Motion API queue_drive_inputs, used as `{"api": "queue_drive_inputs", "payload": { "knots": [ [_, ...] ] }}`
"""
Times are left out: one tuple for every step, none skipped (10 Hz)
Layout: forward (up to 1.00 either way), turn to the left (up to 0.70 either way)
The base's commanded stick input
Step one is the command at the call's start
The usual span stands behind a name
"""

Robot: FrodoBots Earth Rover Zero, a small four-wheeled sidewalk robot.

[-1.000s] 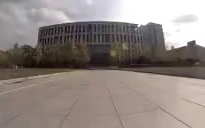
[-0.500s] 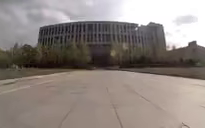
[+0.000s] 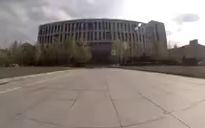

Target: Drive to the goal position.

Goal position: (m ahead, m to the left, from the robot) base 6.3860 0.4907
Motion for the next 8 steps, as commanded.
{"api": "queue_drive_inputs", "payload": {
  "knots": [
    [1.0,0.0],
    [1.0,0.0],
    [1.0,0.0],
    [1.0,0.0],
    [1.0,0.0],
    [1.0,0.0],
    [1.0,0.0],
    [1.0,0.0]
  ]
}}
